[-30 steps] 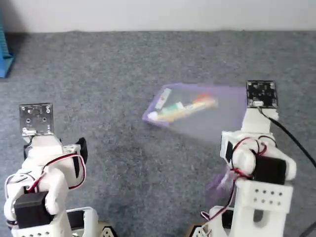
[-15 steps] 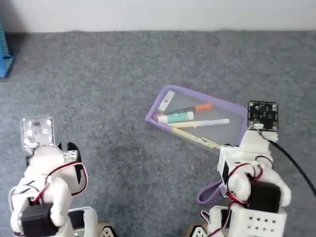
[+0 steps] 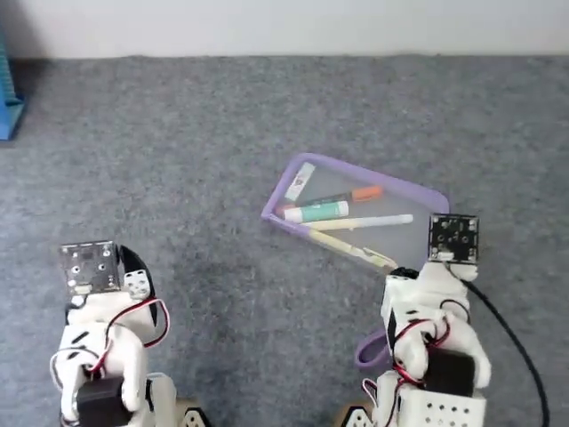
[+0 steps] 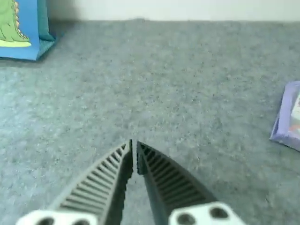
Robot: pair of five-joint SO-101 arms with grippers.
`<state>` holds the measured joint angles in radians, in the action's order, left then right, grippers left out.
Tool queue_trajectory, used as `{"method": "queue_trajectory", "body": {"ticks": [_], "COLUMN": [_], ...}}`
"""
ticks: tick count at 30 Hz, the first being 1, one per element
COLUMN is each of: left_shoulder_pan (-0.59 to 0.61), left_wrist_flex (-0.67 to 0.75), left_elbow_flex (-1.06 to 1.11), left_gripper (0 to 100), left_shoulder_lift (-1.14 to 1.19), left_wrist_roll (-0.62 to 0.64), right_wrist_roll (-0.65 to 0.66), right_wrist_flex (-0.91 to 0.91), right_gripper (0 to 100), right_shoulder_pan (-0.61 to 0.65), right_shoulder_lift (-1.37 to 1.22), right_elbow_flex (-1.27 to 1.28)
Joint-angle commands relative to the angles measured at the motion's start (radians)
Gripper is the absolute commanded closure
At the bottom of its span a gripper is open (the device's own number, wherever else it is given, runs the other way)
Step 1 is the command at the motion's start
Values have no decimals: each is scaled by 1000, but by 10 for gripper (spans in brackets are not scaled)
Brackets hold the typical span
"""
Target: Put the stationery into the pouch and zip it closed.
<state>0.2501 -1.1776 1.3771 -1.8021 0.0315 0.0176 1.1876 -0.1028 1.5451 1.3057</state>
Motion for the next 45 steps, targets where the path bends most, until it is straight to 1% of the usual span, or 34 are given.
{"method": "queue_trajectory", "body": {"ticks": [1,4,9,15,19,27,29,35,38,41,45], "left_shoulder_pan": [-18,-54,-155,-180,-181,-181,-180,-181,-175,-175,-173], "left_wrist_flex": [28,28,37,120,126,120,101,-14,-40,-64,-63], "left_elbow_flex": [31,74,150,239,305,306,306,306,306,306,306], "left_gripper": [987,987,987,987,987,987,987,987,987,987,987], "left_shoulder_lift": [-15,-15,-17,-17,-17,-14,-14,-14,-14,-14,-14], "left_wrist_roll": [3,3,8,8,8,9,9,9,9,9,9], "right_wrist_roll": [-3,-3,-3,-3,-3,-11,-11,-11,-11,-11,-11], "right_wrist_flex": [-33,-27,-36,-28,-27,-18,-15,71,124,120,120], "right_gripper": [990,990,990,990,990,990,990,990,990,990,990], "right_shoulder_pan": [25,94,173,176,182,176,176,176,176,177,180], "right_shoulder_lift": [82,160,277,269,269,263,263,269,269,268,268], "right_elbow_flex": [77,146,245,348,376,377,377,377,377,377,377]}}
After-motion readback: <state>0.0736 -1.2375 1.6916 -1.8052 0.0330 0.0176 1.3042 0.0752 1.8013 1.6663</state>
